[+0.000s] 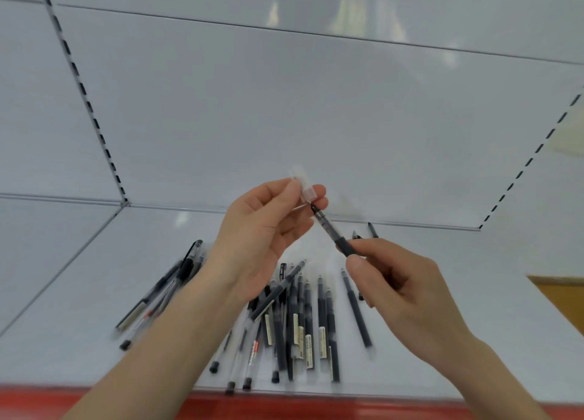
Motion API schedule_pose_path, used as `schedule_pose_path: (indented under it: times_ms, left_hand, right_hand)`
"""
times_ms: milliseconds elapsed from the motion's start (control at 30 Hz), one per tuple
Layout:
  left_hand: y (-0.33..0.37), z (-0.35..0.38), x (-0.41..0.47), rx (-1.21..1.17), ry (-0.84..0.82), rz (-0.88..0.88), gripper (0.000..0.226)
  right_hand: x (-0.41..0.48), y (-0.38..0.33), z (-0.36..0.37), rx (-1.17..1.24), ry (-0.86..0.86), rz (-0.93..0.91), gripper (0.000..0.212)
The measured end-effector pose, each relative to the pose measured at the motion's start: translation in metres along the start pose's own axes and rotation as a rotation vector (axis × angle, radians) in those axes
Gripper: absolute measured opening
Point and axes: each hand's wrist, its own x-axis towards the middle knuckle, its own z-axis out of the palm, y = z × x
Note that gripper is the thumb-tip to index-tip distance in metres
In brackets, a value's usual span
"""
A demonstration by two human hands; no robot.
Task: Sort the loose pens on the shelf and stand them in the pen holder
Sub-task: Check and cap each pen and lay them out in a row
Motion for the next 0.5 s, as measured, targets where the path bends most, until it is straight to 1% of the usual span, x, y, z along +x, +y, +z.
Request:
schedule_pose_path:
  times_ms: [133, 233, 300, 367, 433, 500]
  left_hand:
    - [-0.0035, -0.0017, -0.0029, 0.046, -0.004, 0.048, 0.012]
    - [-0.0075, 0.0001, -0.0052, 0.064, -0.034, 0.068, 0.018]
    - [-0.0092, -0.0006, -0.0061, 0.129, -0.065, 0.115, 0.023]
    - [-0.0089, -0.0021, -0.0056, 0.243, -0.099, 0.175, 0.028]
    - [-0.0084, -0.0029, -0.0030, 0.340, -0.087, 0.244, 0.024]
    - [-0.0104, -0.0018, -0.0001, 0.361, -0.028, 0.307, 0.017]
  right_hand:
    - [0.0002, -0.0031, 0.0028, 0.044, 0.006, 0.038, 0.025]
    - [-0.0001, -0.0048, 0.0034, 0.088, 0.013, 0.069, 0.017]
    - [-0.0004, -0.0041, 0.0029, 0.117, 0.016, 0.092, 0.014]
    - [-0.0015, -0.0018, 0.0022, 0.137, 0.017, 0.103, 0.020]
    - [-0.0028, 0.0005, 0.0019, 0.145, 0.020, 0.116, 0.023]
    - [-0.0044, 0.0027, 0.0014, 0.142, 0.013, 0.124, 0.025]
